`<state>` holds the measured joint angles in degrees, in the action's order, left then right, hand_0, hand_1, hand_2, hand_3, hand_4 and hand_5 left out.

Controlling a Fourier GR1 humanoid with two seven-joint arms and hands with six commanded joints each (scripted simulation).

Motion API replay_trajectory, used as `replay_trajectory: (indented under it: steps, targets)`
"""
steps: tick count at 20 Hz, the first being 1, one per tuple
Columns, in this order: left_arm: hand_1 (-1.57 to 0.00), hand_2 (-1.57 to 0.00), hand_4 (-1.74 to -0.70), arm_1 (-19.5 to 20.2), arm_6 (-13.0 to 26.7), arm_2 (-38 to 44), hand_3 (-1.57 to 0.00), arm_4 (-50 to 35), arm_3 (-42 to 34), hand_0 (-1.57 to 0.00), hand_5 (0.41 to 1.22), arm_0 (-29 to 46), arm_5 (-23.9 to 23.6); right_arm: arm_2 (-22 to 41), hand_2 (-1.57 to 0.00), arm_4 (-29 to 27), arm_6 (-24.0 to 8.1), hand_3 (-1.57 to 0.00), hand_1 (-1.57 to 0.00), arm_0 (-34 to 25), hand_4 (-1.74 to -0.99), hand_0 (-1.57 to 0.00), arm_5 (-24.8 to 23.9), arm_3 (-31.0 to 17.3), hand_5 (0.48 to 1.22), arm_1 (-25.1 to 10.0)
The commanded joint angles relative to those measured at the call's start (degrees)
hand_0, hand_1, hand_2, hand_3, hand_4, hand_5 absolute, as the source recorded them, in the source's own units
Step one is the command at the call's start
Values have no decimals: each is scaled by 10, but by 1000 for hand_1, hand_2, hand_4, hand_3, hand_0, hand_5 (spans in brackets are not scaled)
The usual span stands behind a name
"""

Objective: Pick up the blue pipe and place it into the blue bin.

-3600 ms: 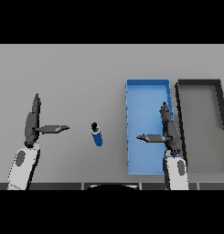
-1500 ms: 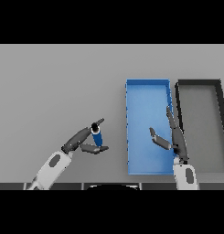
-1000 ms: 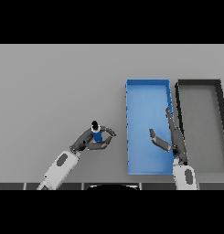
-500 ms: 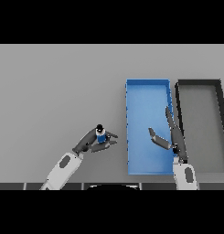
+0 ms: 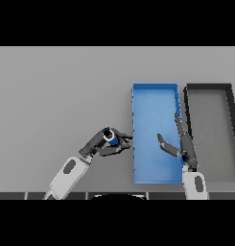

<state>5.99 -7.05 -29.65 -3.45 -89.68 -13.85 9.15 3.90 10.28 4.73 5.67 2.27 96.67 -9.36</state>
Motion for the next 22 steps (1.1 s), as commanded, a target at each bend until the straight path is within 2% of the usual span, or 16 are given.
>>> replay_trajectory:
  steps: [1, 3, 7, 9, 11, 13, 14, 16, 19, 20, 22]
  targets:
    - [-1562, -1563, -1466, -6, 8, -6, -1563, 4, -2, -1560, 1217, 2, 3, 1, 1, 3, 0, 1, 1, -4, -1170, 1, -2, -3, 644, 2]
    - [-1565, -1566, -1466, -10, 32, -3, -1566, 5, -15, -1564, 1219, -5, 6, -2, 1, 2, 13, 1, 1, -1, -1158, 1, -2, -3, 643, -1]
    - [-1569, -1569, -1466, -12, 37, -2, -1569, 22, -19, -1568, 1220, 4, 15, 0, 1, 9, 18, 1, 1, 14, -1141, 1, -9, 18, 643, -3]
    - [-1569, -1570, -1466, -16, 34, 5, -1570, 23, -12, -1569, 1220, 3, 21, 3, 1, 23, 10, 1, 1, 27, -1138, 1, -21, 39, 643, -2]
    - [-1570, -1570, -1466, -20, 41, 7, -1570, 30, -9, -1570, 1220, 1, 25, 8, 1, 39, -4, 1, 1, 43, -1188, 1, -34, 65, 643, 0]
    - [-1570, -1570, -1467, -23, 37, 9, -1570, 35, -9, -1570, 1220, 5, 31, 11, -2, 49, -11, 1, 1, 52, -1184, 1, -39, 81, 642, 1]
    - [-1570, -1571, -1467, -27, 36, 10, -1571, 34, -13, -1570, 1220, 5, 34, 10, -20, 42, -6, 1, 1, 52, -1187, 1, -35, 92, 642, -2]
    - [-1571, -1571, -1467, -29, 32, 11, -1571, 44, -11, -1571, 1221, 11, 36, 2, -67, -46, 15, 0, -12, 46, -1198, 1, 20, 112, 641, -4]
    - [-1571, -1571, -1467, -32, 29, 19, -1571, 40, -18, -1571, 1221, 15, 49, 3, -120, -163, -61, -1, -29, 7, -1215, 1, 107, 160, 607, -45]
    - [-1571, -1571, -1467, -34, 36, 19, -1571, 41, -21, -1571, 1221, 16, 52, 2, -118, -196, -93, -1, -23, -16, -1224, 1, 122, 169, 600, -60]
    - [-1571, -1571, -1467, -42, 43, 18, -1571, 47, -20, -1571, 1221, 17, 56, 14, -111, -247, -138, 0, -14, -54, -1237, 1, 158, 192, 577, -88]
